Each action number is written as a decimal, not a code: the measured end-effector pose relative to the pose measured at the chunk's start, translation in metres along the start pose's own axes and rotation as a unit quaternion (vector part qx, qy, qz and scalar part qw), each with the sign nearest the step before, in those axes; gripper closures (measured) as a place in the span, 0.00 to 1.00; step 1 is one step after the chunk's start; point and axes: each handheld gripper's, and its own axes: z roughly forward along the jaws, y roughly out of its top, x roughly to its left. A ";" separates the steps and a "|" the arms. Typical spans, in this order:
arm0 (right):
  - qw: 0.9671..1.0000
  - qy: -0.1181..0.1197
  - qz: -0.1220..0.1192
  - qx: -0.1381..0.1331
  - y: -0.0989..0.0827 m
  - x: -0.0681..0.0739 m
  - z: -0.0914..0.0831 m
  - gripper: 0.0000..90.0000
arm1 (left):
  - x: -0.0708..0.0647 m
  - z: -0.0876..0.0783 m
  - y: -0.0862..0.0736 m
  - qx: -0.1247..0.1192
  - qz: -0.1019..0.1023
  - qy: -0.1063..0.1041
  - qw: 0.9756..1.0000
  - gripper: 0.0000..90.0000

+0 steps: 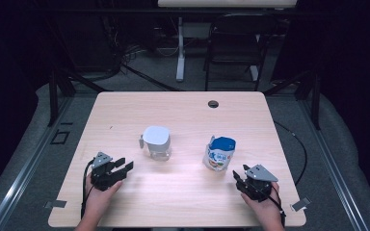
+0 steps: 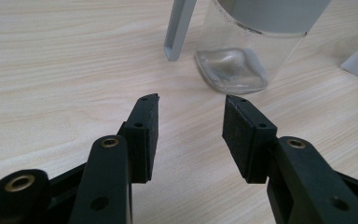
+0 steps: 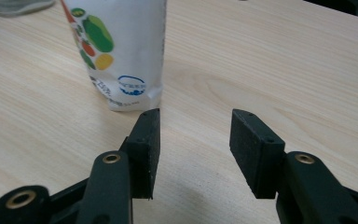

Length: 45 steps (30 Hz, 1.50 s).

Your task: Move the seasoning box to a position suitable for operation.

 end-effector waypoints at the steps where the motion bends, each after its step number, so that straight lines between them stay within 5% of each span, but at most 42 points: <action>1: 1.000 0.001 0.002 -0.003 0.000 0.000 -0.001 0.59 | 0.000 -0.001 0.000 0.000 0.002 0.001 1.000 0.62; 9: 1.000 -0.004 0.000 0.005 -0.002 -0.002 -0.005 0.56 | 0.000 -0.006 0.004 -0.003 0.001 0.022 1.000 0.56; 18: 1.000 0.004 0.021 0.015 -0.009 -0.007 -0.010 0.55 | 0.013 -0.001 0.013 -0.014 -0.047 0.022 0.999 0.59; 24: 0.999 0.006 0.034 0.008 -0.009 -0.013 -0.014 0.55 | 0.017 0.006 0.021 -0.004 -0.050 0.029 0.998 0.61; 45: 0.999 0.009 0.044 0.004 -0.011 -0.013 -0.016 0.52 | 0.002 0.037 0.060 0.004 0.017 0.029 0.999 0.66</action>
